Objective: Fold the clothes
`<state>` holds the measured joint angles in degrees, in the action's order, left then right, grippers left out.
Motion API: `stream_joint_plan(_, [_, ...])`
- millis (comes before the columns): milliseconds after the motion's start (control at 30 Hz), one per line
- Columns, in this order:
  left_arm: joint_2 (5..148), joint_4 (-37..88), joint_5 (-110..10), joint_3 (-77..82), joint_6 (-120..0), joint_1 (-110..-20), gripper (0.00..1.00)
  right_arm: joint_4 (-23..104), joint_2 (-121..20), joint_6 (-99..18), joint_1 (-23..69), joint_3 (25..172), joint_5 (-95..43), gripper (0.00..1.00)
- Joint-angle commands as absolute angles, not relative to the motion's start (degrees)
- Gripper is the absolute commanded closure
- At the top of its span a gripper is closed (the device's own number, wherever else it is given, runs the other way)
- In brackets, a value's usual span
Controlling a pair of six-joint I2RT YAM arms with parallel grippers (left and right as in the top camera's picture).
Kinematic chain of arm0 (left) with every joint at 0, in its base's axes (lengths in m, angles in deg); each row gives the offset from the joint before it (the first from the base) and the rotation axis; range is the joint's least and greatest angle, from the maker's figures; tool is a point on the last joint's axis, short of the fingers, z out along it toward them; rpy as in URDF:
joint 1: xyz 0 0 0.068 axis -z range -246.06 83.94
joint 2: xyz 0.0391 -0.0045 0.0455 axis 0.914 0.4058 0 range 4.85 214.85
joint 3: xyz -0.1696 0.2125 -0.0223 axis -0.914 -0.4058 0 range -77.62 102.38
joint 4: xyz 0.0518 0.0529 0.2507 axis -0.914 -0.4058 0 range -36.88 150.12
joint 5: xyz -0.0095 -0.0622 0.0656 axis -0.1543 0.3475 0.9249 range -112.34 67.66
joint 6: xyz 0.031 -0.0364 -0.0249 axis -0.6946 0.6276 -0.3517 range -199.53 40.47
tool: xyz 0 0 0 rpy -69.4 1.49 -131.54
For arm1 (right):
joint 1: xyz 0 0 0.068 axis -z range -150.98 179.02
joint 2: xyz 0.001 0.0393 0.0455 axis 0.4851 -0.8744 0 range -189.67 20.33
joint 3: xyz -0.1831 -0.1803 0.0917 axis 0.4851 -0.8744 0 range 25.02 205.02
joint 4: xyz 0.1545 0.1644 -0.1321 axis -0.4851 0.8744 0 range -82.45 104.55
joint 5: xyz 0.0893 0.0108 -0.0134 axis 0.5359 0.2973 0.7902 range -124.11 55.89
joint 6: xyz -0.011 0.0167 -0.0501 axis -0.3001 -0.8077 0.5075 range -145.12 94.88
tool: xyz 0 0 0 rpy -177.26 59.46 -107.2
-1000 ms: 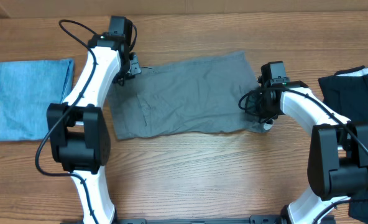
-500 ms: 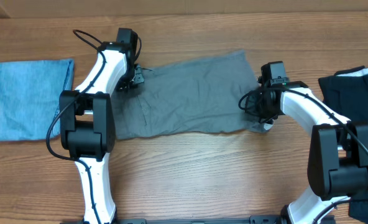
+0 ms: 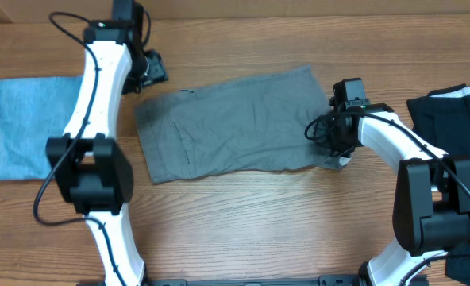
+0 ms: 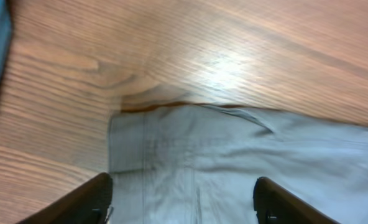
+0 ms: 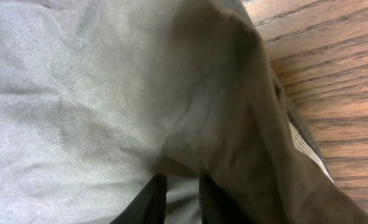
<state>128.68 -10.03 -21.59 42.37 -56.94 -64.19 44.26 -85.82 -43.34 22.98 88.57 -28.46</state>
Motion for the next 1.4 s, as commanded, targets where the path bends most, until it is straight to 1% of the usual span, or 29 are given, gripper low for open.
stream_joint_plan(0, [125.49,-17.22,-23.14,43.55,-57.29,-64.17,0.00,43.87,-86.22,-43.62,23.26,87.96,-30.16,0.68])
stream_joint_plan(67, [125.51,-19.58,-22.53,42.34,-57.27,-64.17,0.00,43.84,-86.22,-43.62,23.26,87.96,-30.12,0.64])
stream_joint_plan(200, [125.51,-22.20,-22.57,39.22,-57.23,-64.17,0.00,43.82,-86.22,-43.62,23.26,87.96,-29.94,0.40])
stream_joint_plan(267, [125.51,-22.58,-23.69,37.54,-57.23,-64.17,0.00,43.84,-86.22,-43.58,23.26,87.98,-29.09,0.32])
stream_joint_plan(300, [125.51,-22.60,-24.28,36.75,-57.23,-64.17,0.00,43.84,-86.19,-43.36,23.26,88.18,-27.73,0.33])
stream_joint_plan(333, [125.51,-22.66,-25.26,35.61,-57.25,-64.17,0.00,43.84,-85.93,-43.36,23.26,88.75,-26.23,0.45])
stream_joint_plan(367, [125.51,-22.64,-25.68,34.63,-57.25,-64.17,0.00,44.13,-85.41,-42.62,23.26,89.62,-24.28,0.51])
stream_joint_plan(400, [125.51,-22.55,-25.83,33.56,-57.23,-64.17,0.00,44.48,-84.47,-40.85,23.13,90.43,-22.49,0.54])
stream_joint_plan(433, [125.51,-22.38,-25.85,32.60,-57.25,-64.15,0.00,45.07,-83.20,-39.28,22.98,91.15,-21.24,0.54])
stream_joint_plan(533, [125.51,-21.75,-25.83,30.35,-57.25,-64.17,0.00,47.89,-77.93,-38.16,22.82,92.92,-20.24,0.50])
stream_joint_plan(667, [125.51,-21.05,-28.30,28.88,-57.25,-64.15,0.00,50.03,-69.91,-38.86,24.05,93.25,-20.56,0.41])
stream_joint_plan(700, [125.51,-20.78,-30.07,28.86,-57.27,-64.10,0.00,50.73,-68.16,-38.86,24.77,93.25,-20.70,0.36])
stream_joint_plan(733, [125.51,-20.41,-32.63,28.86,-57.53,-63.93,0.00,51.87,-66.50,-39.21,25.78,93.25,-21.48,0.26])
stream_joint_plan(800, [125.51,-19.54,-36.45,28.86,-58.84,-63.34,0.00,54.18,-64.95,-40.91,27.79,93.25,-24.28,0.13])
stream_joint_plan(867, [125.51,-18.29,-38.46,28.68,-59.41,-62.14,0.00,56.24,-64.88,-41.83,30.17,93.23,-25.99,0.07])
stream_joint_plan(967, [125.51,-15.30,-38.46,27.81,-59.43,-59.27,0.00,58.82,-66.33,-41.83,34.12,93.12,-26.49,0.06])
stream_joint_plan(1067, [125.51,-10.90,-38.46,25.47,-59.35,-55.25,0.00,58.64,-69.08,-41.83,37.16,92.11,-25.83,0.06])
stream_joint_plan(1167, [125.51,-8.33,-38.24,23.02,-58.45,-52.23,0.00,56.32,-72.62,-41.40,37.82,90.34,-24.37,0.05])
stream_joint_plan(1233, [125.51,-6.86,-38.22,21.43,-58.08,-50.88,0.00,54.47,-75.35,-39.10,37.82,89.40,-21.96,0.05])
stream_joint_plan(1367, [125.51,-4.44,-36.32,18.91,-56.57,-49.52,0.00,53.81,-81.28,-37.42,37.77,89.14,-18.97,0.07])
